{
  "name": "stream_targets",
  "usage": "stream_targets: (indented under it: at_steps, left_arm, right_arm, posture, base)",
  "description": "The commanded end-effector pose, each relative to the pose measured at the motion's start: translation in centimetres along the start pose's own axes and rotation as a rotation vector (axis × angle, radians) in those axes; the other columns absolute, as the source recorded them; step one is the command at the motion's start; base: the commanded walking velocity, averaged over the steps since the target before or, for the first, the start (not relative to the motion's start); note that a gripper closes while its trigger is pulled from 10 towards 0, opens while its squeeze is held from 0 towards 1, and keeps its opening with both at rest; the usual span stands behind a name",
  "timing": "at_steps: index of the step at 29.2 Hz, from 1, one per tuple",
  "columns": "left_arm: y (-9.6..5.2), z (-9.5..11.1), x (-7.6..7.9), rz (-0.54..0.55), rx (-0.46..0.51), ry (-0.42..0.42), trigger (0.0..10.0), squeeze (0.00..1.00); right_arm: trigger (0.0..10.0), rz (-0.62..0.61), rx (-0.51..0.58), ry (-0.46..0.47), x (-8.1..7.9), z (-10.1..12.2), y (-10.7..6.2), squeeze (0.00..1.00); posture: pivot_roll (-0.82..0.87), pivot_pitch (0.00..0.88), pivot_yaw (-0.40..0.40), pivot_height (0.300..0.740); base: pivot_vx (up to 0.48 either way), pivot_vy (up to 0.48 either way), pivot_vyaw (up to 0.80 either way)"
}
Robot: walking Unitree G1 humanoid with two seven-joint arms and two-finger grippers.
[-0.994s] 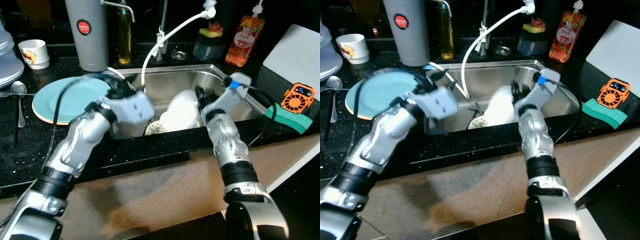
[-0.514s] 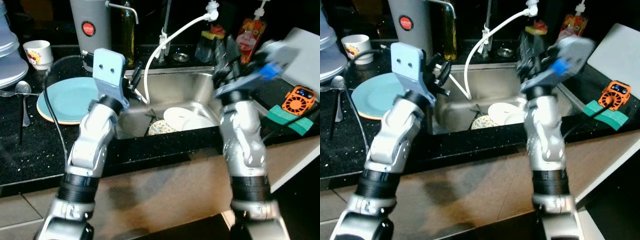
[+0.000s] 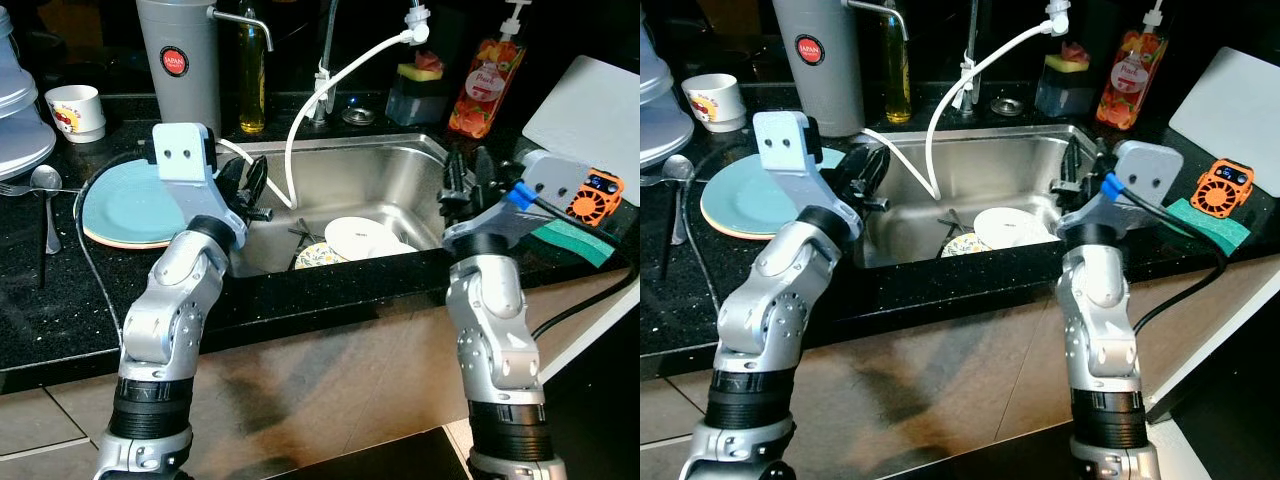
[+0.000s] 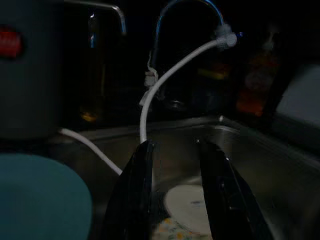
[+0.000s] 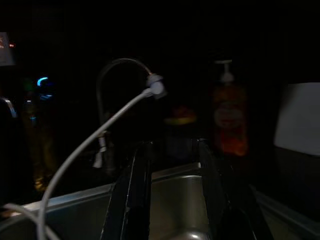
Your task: Kitchen organization
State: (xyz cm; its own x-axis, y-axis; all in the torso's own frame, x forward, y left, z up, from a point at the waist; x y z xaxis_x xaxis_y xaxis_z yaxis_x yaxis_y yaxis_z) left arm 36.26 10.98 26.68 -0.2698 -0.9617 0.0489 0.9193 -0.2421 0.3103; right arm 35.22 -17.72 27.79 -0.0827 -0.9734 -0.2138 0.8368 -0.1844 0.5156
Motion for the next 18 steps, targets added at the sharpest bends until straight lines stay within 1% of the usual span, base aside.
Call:
stream_targets:
  at_steps: [1,2,3,4,5,6,7,8,10,11,12,14,16,18]
  left_arm:
    - [-0.3,0.1,0.0,-0.010,0.012,0.081,10.0,0.00]
    - [-0.1,0.2,-0.6,0.010,0.009,0.111,10.0,0.00]
    - [0.2,0.4,-1.8,0.043,0.007,0.148,10.0,0.00]
    - [0.3,0.6,-2.2,0.052,0.009,0.161,10.0,0.00]
    - [0.3,0.6,-2.2,0.052,0.009,0.161,10.0,0.00]
    - [0.3,0.8,-2.8,0.062,0.009,0.175,10.0,0.00]
    - [0.4,1.1,-3.5,0.072,0.009,0.194,10.0,0.00]
    - [0.5,1.8,-5.0,0.096,0.003,0.222,10.0,0.00]
    - [0.7,2.1,-6.3,0.114,-0.019,0.256,10.0,0.00]
    - [0.7,2.2,-6.8,0.122,-0.030,0.270,10.0,0.00]
    - [0.7,2.2,-6.8,0.122,-0.030,0.270,10.0,0.00]
    - [0.8,1.9,-7.6,0.150,-0.053,0.248,10.0,0.00]
    - [0.8,1.6,-7.6,0.155,-0.061,0.248,10.0,0.00]
    - [0.9,0.9,-7.6,0.180,-0.093,0.307,10.0,0.00]
  right_arm:
    - [10.0,-0.011,0.007,-0.020,0.3,0.4,0.0,0.00]
    - [10.0,0.000,0.006,-0.035,0.3,0.4,0.0,0.00]
    - [10.0,0.011,0.011,-0.056,0.5,0.6,0.2,0.00]
    - [10.0,0.012,0.015,-0.061,0.6,0.7,0.3,0.00]
    - [10.0,0.012,0.015,-0.061,0.6,0.7,0.3,0.00]
    - [10.0,0.010,0.019,-0.068,0.8,0.9,0.4,0.00]
    - [10.0,0.006,0.022,-0.078,1.1,1.0,0.5,0.00]
    - [10.0,-0.005,0.028,-0.091,1.6,1.3,0.7,0.00]
    - [10.0,-0.013,0.033,-0.104,2.1,1.5,0.7,0.00]
    - [10.0,-0.015,0.033,-0.107,2.2,1.5,0.7,0.00]
    - [10.0,-0.015,0.033,-0.107,2.2,1.5,0.7,0.00]
    - [10.0,-0.023,0.022,-0.108,2.4,1.2,0.7,0.00]
    - [10.0,-0.023,0.019,-0.108,2.4,1.1,0.7,0.00]
    - [10.0,-0.017,0.021,-0.112,2.2,1.1,0.7,0.00]
  posture:
    - [0.11,0.000,-0.033,0.740]
    - [0.10,0.000,-0.031,0.740]
    - [0.10,0.001,-0.032,0.740]
    - [0.10,0.001,-0.032,0.740]
    - [0.10,0.001,-0.032,0.740]
    - [0.10,0.000,-0.031,0.740]
    - [0.10,0.000,-0.031,0.740]
    - [0.10,0.000,-0.031,0.740]
    - [0.10,0.000,-0.030,0.740]
    - [0.10,0.000,-0.030,0.740]
    - [0.10,0.000,-0.030,0.740]
    - [0.10,0.000,-0.020,0.740]
    - [0.10,0.000,-0.020,0.740]
    - [0.11,0.000,-0.029,0.740]
  base:
    - [0.000,0.000,0.00]
    - [0.000,0.000,0.00]
    - [0.000,0.000,0.00]
    - [0.000,0.000,0.00]
    - [0.000,0.000,0.00]
    - [0.000,0.000,0.00]
    - [0.000,0.000,0.00]
    - [0.000,0.000,0.00]
    - [0.000,0.000,0.00]
    - [0.000,0.000,0.00]
    - [0.000,0.000,0.00]
    - [0.000,0.000,0.00]
    - [0.000,0.000,0.00]
    - [0.000,0.000,0.00]
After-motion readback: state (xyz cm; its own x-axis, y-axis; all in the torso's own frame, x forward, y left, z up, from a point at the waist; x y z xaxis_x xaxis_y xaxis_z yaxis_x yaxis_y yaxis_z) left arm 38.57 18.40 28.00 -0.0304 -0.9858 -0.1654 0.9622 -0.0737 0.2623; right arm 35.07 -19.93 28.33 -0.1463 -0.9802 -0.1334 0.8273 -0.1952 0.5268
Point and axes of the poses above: a point about 5 cm out from each wrist's last joint towards the gripper, its own y axis pointing out of the wrist towards the gripper, its own z axis along the axis of the wrist's last joint, x = y × z, the point moved 5 cm from there along y, pointing out of the wrist towards the gripper, and after that the axes turned 1 degree about y, right-handed, at the moved point
